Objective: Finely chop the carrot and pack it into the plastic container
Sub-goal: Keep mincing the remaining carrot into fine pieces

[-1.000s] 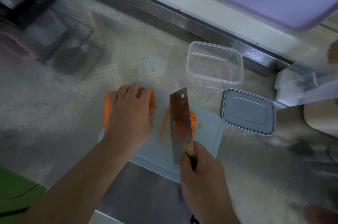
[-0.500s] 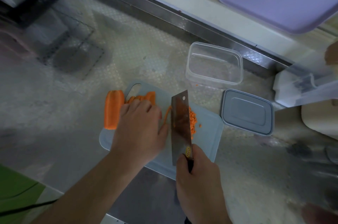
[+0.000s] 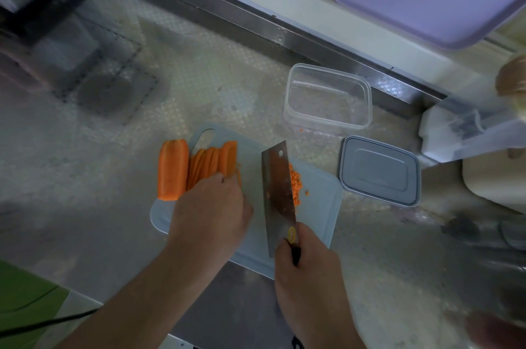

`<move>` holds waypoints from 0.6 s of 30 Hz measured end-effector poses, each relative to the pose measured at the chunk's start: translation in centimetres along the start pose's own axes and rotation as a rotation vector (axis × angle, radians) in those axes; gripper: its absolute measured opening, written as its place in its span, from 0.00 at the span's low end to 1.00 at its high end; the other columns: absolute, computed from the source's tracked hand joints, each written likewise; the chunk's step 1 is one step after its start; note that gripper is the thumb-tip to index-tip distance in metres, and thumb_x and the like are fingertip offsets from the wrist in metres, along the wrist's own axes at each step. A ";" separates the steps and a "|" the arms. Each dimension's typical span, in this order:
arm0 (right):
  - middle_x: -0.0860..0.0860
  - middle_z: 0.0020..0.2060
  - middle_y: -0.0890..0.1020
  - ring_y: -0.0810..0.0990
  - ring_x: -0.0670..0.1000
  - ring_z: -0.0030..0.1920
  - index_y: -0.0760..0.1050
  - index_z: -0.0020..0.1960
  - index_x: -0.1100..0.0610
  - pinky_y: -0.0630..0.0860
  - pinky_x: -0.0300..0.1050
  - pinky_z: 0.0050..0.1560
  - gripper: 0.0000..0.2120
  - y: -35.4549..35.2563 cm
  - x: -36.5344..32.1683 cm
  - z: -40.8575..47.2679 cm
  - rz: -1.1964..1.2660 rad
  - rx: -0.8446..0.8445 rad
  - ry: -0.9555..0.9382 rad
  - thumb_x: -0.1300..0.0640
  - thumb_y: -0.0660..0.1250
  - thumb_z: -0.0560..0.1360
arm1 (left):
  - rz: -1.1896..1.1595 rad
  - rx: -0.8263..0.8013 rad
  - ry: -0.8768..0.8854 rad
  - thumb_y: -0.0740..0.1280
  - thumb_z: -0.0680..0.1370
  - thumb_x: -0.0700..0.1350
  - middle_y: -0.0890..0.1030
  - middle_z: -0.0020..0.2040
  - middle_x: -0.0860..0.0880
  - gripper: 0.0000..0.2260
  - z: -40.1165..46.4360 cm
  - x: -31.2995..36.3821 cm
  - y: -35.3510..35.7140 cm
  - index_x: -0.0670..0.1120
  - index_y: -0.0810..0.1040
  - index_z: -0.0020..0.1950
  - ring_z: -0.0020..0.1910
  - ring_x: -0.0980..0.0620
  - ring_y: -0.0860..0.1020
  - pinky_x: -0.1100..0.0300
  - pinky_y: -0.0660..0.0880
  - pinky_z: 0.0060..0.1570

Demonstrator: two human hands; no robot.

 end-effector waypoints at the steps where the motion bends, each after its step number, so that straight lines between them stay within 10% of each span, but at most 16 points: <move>1: 0.54 0.28 0.74 0.72 0.48 0.29 0.67 0.39 0.57 0.65 0.41 0.29 0.11 -0.4 0.2 0.1 -0.001 0.009 -0.003 0.58 0.61 0.79 | -0.009 -0.003 -0.002 0.60 0.84 0.54 0.71 0.38 0.56 0.13 -0.1 0.0 0.0 0.54 0.67 0.41 0.36 0.56 0.71 0.63 0.57 0.30; 18: 0.51 0.32 0.76 0.74 0.49 0.32 0.68 0.38 0.55 0.67 0.45 0.32 0.10 -0.6 -0.6 0.5 -0.039 -0.011 -0.092 0.57 0.61 0.78 | -0.039 0.008 -0.054 0.59 0.84 0.55 0.72 0.41 0.56 0.12 -0.9 0.1 0.2 0.53 0.73 0.44 0.40 0.55 0.73 0.58 0.66 0.35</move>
Point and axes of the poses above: each hand's wrist, its own z-axis towards the middle knuckle, its own y-axis out of the palm, x = y × z, the point moved 5 cm from there along z, towards the middle knuckle
